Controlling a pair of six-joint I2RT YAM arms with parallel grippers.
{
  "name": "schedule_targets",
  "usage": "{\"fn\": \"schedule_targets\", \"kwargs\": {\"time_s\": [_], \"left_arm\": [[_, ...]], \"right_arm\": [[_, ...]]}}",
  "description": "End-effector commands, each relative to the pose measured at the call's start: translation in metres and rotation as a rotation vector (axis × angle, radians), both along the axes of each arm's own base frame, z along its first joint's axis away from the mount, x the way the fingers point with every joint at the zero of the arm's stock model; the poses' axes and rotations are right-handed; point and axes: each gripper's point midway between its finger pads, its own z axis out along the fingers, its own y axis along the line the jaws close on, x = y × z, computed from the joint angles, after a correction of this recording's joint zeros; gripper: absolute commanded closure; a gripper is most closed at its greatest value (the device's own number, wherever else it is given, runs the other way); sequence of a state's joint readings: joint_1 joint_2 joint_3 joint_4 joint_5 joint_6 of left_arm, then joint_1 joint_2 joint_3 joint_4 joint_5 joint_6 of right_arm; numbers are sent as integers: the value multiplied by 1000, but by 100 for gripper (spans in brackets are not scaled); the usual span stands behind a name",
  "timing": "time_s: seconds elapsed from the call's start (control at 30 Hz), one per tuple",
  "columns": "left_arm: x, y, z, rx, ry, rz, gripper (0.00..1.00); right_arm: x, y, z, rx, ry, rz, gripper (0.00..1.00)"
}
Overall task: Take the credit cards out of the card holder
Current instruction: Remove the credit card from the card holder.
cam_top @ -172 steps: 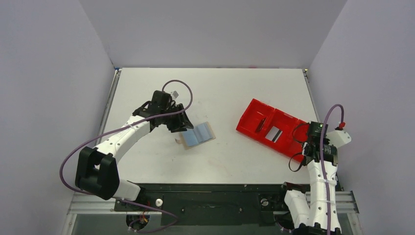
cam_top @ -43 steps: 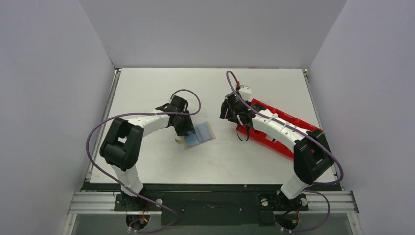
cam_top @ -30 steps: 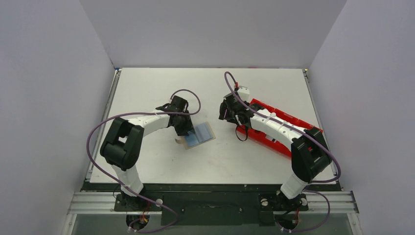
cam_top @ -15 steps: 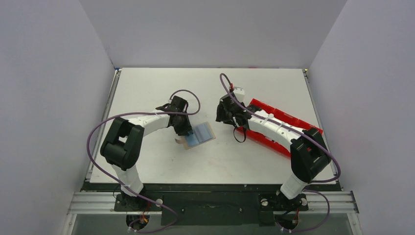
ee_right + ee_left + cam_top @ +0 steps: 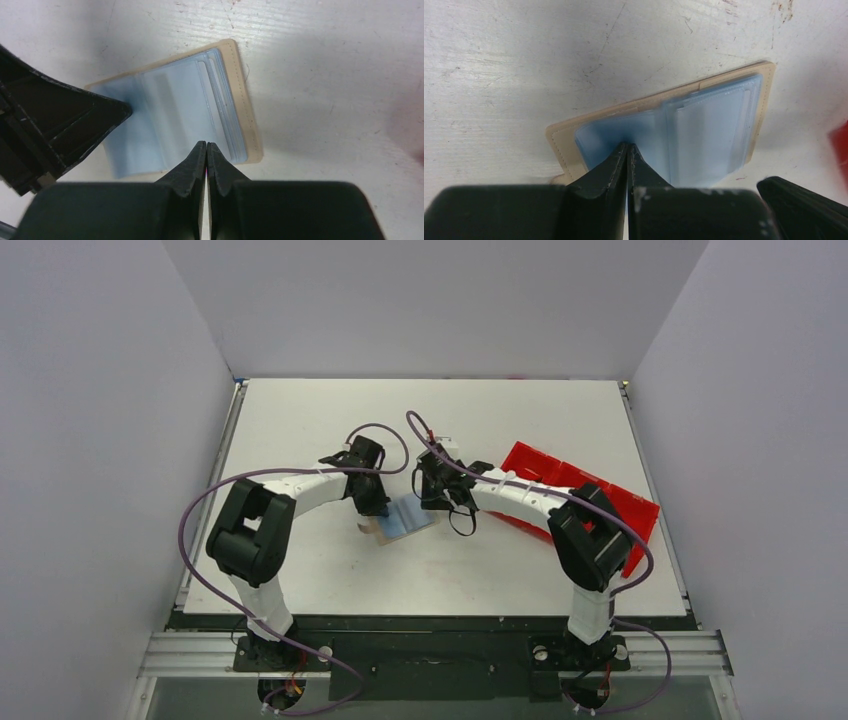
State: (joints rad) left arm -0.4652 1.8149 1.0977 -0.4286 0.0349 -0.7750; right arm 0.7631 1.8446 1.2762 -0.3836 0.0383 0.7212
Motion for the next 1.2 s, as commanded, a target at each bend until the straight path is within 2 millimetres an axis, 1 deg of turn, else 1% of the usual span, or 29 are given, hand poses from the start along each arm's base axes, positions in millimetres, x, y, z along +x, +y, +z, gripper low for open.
{"fn": "schedule_targets", "kwargs": {"time_s": [0.0,0.13,0.33,0.73,0.83,1.17], "left_arm": [[-15,25,-46,142,76,4,100],[-15,25,-45,139,74,5,100],[-16,24,-44,134,72,4,100],[-13,22,-40,120,62,2,100],[-12,20,-38,114,56,-1,100],[-9,17,-32,93,40,-8,100]], "right_arm": [[14,21,11,63,-35,22,100],[12,23,-3,44,-11,22,100],[13,22,-16,20,-2,19,100],[4,30,-28,13,23,44,100],[-2,38,-30,45,51,68,100],[-8,65,-28,176,101,129,100]]}}
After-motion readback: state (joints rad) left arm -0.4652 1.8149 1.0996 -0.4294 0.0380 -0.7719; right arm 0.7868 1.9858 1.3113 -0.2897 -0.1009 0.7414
